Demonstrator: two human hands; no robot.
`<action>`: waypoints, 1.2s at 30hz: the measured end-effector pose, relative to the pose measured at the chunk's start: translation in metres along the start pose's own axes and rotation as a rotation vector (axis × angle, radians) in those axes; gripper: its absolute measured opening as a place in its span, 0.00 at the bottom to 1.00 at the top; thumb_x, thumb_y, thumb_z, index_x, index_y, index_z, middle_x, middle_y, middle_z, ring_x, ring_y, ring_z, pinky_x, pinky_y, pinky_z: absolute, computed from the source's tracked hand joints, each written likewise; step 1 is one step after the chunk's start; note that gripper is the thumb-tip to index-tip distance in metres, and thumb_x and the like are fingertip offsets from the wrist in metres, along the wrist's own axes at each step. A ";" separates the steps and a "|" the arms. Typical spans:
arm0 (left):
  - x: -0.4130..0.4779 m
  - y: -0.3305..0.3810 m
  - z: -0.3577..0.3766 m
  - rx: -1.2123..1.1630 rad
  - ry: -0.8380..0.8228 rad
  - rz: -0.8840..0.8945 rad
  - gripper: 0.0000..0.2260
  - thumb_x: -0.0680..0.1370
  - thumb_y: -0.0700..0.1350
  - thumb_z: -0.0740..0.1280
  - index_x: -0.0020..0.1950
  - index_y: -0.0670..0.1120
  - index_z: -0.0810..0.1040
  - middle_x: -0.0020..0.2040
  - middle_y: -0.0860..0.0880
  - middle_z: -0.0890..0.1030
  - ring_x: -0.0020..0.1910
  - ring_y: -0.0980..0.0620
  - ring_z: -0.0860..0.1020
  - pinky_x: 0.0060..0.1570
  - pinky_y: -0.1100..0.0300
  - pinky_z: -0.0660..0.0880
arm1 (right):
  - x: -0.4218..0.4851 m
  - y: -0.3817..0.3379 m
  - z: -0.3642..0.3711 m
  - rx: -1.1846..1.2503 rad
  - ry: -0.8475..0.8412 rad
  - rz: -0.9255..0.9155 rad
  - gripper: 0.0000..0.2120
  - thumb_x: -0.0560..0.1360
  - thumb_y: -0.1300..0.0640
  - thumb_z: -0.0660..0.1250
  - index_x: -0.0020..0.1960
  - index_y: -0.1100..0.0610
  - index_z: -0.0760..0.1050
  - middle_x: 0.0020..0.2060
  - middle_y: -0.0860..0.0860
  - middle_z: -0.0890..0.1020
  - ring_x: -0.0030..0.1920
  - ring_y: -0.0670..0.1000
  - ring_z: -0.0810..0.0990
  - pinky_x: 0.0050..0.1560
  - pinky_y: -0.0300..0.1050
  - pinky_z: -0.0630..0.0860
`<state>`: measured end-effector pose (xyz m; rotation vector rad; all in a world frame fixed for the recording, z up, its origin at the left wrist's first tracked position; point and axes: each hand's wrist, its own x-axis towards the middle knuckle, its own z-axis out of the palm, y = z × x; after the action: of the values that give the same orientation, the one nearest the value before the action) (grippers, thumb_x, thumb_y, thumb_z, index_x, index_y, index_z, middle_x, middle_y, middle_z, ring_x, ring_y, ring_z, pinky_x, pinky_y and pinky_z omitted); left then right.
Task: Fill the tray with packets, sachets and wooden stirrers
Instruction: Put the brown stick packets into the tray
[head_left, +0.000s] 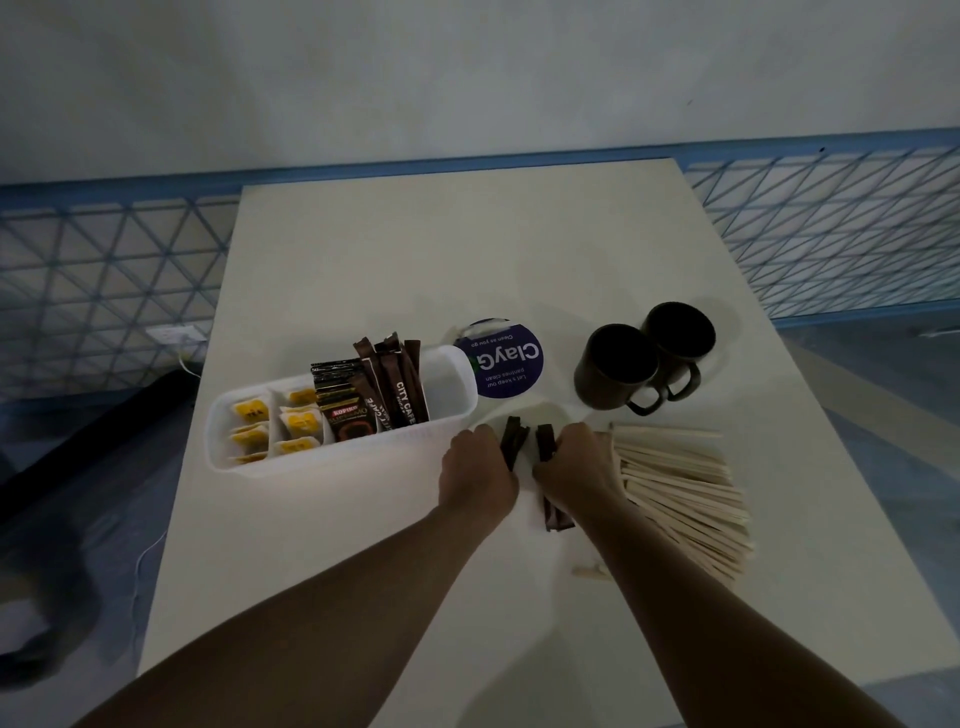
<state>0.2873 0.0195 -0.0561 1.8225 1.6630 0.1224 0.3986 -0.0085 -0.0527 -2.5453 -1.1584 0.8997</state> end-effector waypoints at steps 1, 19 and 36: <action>0.000 -0.001 -0.001 0.012 -0.011 -0.013 0.09 0.74 0.43 0.70 0.52 0.44 0.75 0.49 0.45 0.79 0.49 0.44 0.80 0.48 0.50 0.81 | -0.001 0.000 0.000 -0.007 -0.005 0.010 0.17 0.73 0.58 0.72 0.59 0.60 0.73 0.50 0.55 0.78 0.42 0.50 0.78 0.34 0.39 0.73; -0.005 -0.010 -0.040 -0.092 -0.261 0.048 0.07 0.74 0.44 0.67 0.46 0.41 0.80 0.41 0.45 0.82 0.42 0.46 0.82 0.42 0.55 0.81 | -0.014 -0.025 -0.013 -0.026 -0.199 -0.149 0.04 0.79 0.57 0.61 0.48 0.57 0.72 0.36 0.51 0.77 0.33 0.44 0.75 0.27 0.33 0.65; 0.017 -0.025 -0.168 -0.220 0.104 0.078 0.07 0.73 0.45 0.69 0.40 0.42 0.80 0.39 0.43 0.84 0.44 0.43 0.83 0.47 0.56 0.77 | -0.023 -0.140 -0.046 0.197 0.067 -0.484 0.07 0.81 0.55 0.62 0.48 0.59 0.75 0.36 0.50 0.78 0.40 0.52 0.79 0.42 0.47 0.75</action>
<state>0.1882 0.1016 0.0561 1.7386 1.5802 0.4233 0.3285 0.0715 0.0518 -1.9920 -1.4886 0.7540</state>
